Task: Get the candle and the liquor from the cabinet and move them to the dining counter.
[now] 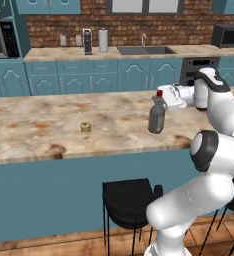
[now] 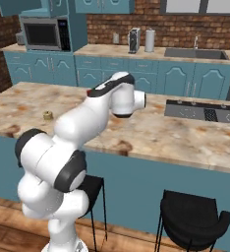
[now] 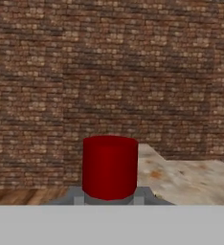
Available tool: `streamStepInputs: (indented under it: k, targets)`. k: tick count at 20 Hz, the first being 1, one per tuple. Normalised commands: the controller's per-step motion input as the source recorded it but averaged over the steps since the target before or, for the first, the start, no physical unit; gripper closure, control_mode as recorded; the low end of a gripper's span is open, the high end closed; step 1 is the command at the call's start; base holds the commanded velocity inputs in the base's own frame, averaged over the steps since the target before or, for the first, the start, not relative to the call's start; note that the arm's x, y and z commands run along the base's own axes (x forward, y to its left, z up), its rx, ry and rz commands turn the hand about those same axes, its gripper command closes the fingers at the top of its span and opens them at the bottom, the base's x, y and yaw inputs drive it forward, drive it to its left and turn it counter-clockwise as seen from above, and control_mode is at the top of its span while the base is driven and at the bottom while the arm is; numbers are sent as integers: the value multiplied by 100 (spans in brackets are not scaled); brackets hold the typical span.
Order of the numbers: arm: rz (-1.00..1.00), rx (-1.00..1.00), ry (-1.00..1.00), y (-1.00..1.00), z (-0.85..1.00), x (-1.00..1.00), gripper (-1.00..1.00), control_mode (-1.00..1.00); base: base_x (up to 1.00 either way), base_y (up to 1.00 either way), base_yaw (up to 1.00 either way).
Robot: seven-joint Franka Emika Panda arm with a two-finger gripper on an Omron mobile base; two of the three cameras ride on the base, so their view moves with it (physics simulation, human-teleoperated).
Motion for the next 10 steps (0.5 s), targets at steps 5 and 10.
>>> streamStepInputs:
  k: [5, 10]
  targets:
    - [9, 0, 6, 0, -34, 54, 100, -100, 0, 0, 0]
    - [8, 0, 4, 0, -36, 48, 100, -100, 0, 0, 0]
